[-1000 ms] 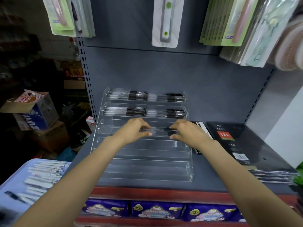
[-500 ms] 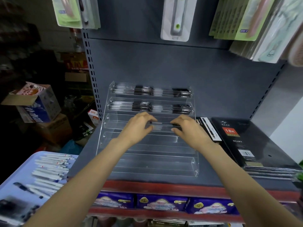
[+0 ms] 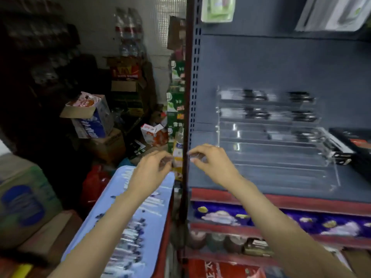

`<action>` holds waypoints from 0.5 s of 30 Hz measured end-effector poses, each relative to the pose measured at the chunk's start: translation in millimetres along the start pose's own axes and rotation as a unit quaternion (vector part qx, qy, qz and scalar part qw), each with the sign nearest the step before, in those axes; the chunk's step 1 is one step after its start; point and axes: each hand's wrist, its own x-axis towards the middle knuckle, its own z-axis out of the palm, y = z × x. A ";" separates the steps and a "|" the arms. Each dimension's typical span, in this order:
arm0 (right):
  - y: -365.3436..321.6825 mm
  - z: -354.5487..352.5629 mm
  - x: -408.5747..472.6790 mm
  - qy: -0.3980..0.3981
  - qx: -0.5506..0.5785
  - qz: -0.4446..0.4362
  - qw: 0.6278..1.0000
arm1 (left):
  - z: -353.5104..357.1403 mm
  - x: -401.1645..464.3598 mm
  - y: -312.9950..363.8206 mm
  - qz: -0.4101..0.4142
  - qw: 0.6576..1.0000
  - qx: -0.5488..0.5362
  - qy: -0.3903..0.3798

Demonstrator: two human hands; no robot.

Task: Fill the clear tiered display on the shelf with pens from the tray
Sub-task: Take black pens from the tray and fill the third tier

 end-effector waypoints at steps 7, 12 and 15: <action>-72.4 146.9 12.4 -0.139 0.046 0.081 0.986 | -50.9 -70.1 -148.9 -0.126 0.989 -0.003 -0.082; -76.6 226.9 16.0 -0.191 0.015 0.147 0.970 | -49.0 -95.6 -226.1 -0.155 0.970 0.032 -0.182; -72.3 260.5 19.2 -0.215 -0.038 0.162 0.962 | -38.6 -104.5 -245.4 -0.135 0.961 0.055 -0.236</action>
